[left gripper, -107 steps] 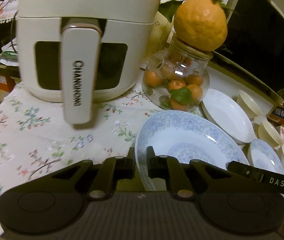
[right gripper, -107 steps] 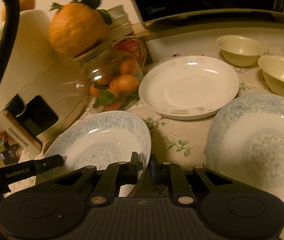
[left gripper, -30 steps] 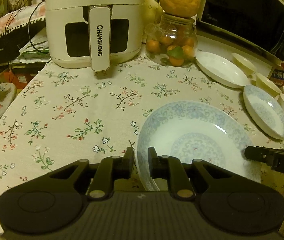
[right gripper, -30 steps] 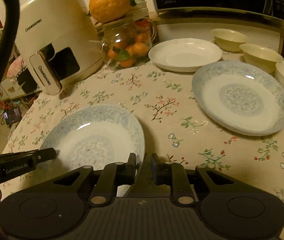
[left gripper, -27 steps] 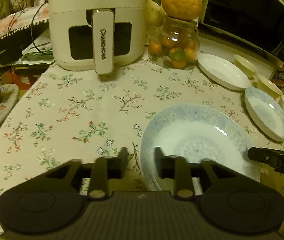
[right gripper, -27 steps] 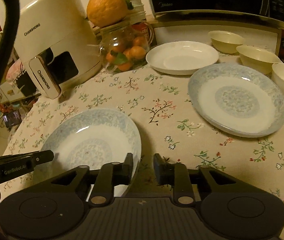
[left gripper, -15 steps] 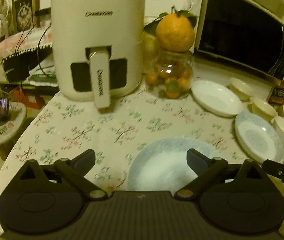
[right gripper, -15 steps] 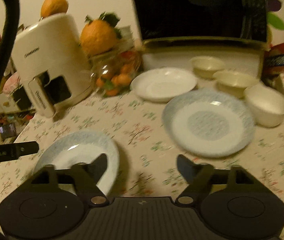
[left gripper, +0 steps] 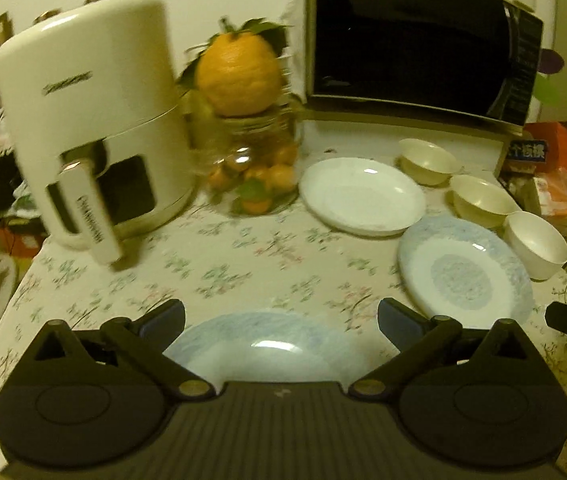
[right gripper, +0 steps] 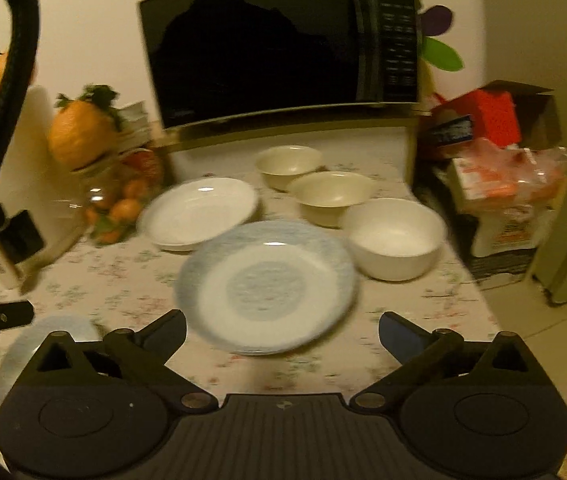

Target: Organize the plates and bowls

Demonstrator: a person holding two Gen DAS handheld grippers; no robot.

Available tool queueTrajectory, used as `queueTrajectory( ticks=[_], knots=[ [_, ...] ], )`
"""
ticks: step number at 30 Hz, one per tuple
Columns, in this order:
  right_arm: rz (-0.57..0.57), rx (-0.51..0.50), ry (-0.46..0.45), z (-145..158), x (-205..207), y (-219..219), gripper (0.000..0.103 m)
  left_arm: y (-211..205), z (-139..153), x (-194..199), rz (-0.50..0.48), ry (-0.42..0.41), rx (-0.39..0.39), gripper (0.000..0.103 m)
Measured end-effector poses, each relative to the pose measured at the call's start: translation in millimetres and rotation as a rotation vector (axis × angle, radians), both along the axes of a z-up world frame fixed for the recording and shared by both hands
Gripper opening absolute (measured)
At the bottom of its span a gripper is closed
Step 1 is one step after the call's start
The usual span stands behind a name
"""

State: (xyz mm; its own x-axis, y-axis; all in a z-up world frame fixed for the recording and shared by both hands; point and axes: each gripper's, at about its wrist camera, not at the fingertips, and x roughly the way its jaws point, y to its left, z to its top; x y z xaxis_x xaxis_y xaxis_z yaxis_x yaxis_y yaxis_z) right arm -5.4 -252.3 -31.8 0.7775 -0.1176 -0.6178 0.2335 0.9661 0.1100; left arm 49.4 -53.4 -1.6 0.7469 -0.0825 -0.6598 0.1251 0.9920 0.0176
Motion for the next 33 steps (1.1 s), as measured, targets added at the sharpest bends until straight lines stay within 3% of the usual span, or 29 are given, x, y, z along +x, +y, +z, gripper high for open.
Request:
queueTrajectory(
  ticks=[12, 20, 25, 33],
  knots=[
    [-0.08, -0.009, 0.025, -16, 20, -41, 0.101, -49, -19, 34, -0.018, 0.052, 0.017, 0.103],
    [-0.09, 0.084, 0.025, -25, 29, -64, 0.101, -64, -30, 47, -0.03, 0.065, 0.009, 0.101],
    [-0.088, 0.119, 0.034, -31, 40, -70, 0.099, -69, -39, 61, -0.013, 0.092, -0.008, 0.09],
    [-0.087, 0.129, 0.074, -44, 58, -74, 0.091, -74, -53, 74, -0.007, 0.121, -0.011, 0.082]
  ],
)
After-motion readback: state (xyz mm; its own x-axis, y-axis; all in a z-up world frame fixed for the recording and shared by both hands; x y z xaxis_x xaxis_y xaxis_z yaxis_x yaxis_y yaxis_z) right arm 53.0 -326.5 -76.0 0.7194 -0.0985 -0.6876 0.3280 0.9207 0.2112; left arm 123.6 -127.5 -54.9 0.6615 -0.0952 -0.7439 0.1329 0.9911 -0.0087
